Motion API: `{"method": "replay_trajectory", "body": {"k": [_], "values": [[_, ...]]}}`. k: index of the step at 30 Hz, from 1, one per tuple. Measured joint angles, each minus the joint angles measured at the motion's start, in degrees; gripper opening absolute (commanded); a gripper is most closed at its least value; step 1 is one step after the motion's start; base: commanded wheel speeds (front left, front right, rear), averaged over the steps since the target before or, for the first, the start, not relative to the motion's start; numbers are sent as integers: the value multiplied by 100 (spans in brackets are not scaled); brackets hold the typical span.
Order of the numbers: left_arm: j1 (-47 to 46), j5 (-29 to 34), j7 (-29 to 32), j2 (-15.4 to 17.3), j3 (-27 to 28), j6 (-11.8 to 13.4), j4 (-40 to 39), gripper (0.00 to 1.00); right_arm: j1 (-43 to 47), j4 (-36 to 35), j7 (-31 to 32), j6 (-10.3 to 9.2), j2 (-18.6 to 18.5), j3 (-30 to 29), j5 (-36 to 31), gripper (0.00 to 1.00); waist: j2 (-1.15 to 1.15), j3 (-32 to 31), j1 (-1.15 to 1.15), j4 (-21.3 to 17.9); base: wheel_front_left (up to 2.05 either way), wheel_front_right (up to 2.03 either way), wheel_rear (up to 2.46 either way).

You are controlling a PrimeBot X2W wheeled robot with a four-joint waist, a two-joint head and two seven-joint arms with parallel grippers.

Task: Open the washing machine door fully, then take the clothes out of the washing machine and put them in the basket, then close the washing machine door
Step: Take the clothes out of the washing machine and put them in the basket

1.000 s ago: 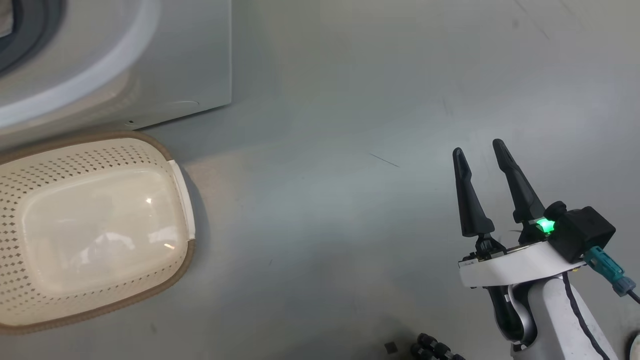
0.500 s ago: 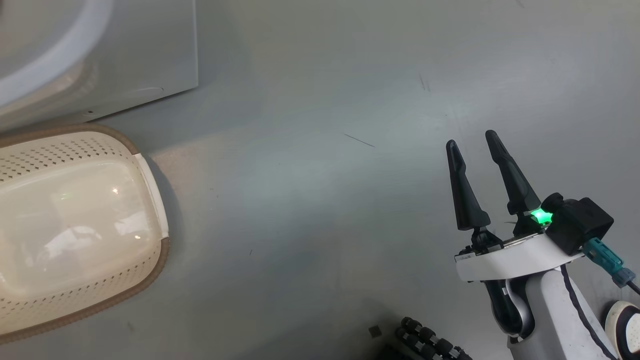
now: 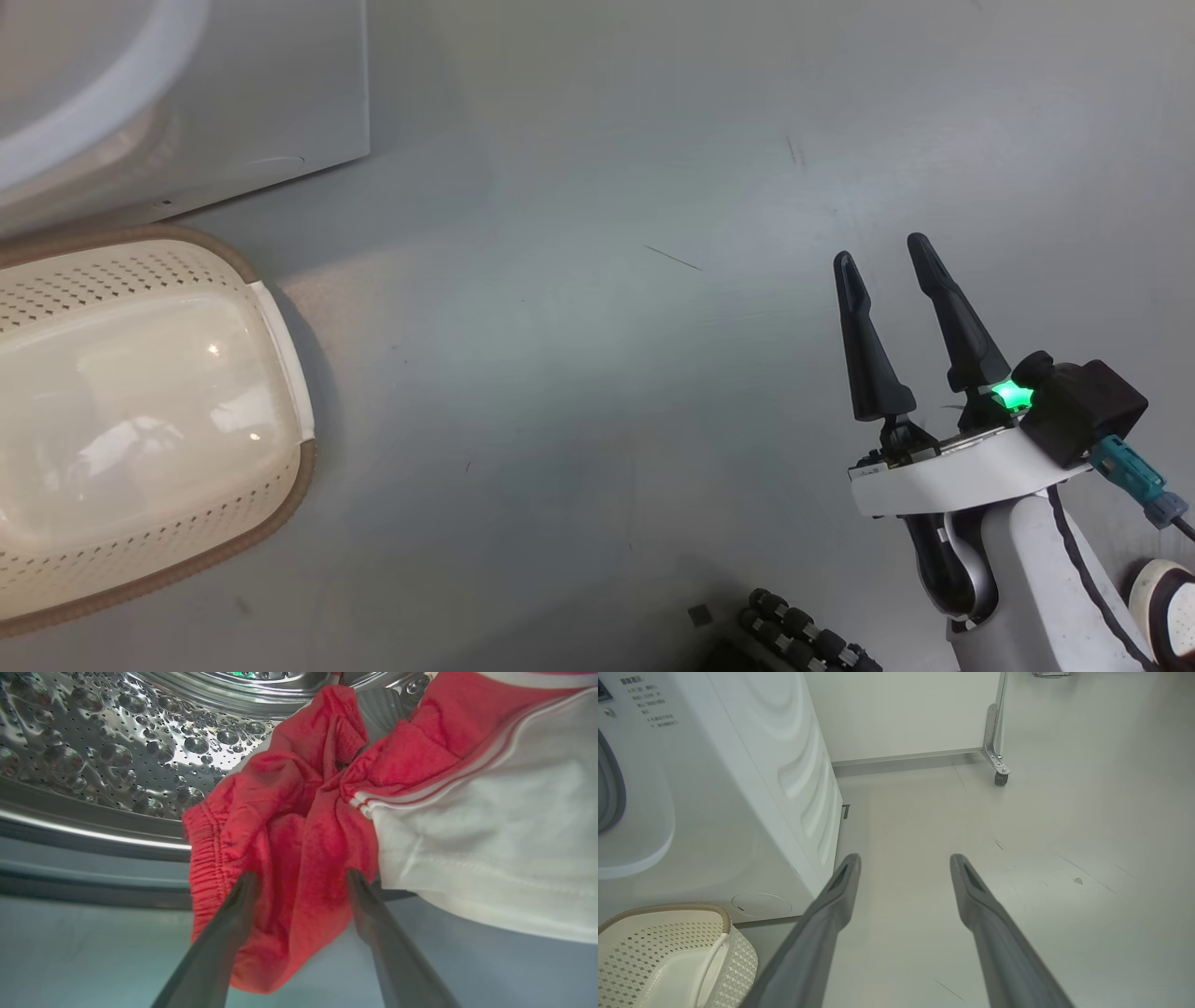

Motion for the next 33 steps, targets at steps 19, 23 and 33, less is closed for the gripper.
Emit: {"method": "replay_trajectory", "body": {"k": [19, 23, 33], "values": [[-308, 41, 280, 7, -112, -2, 454, 0, -65, 2, 0, 1, 1, 13, 149, 100, 0, 19, 0, 1, 0, 0, 0], [-323, 41, 209, -5, -129, -2, 504, 0, -78, 7, 0, 1, 1, 13, 149, 100, 0, -1, 0, 9, 0, 0, 0], [-303, -99, -631, -501, -163, -10, 606, 0, -107, 98, 0, 1, 1, -90, 113, 100, 0, -282, 0, 97, 0, 0, 0]]}}
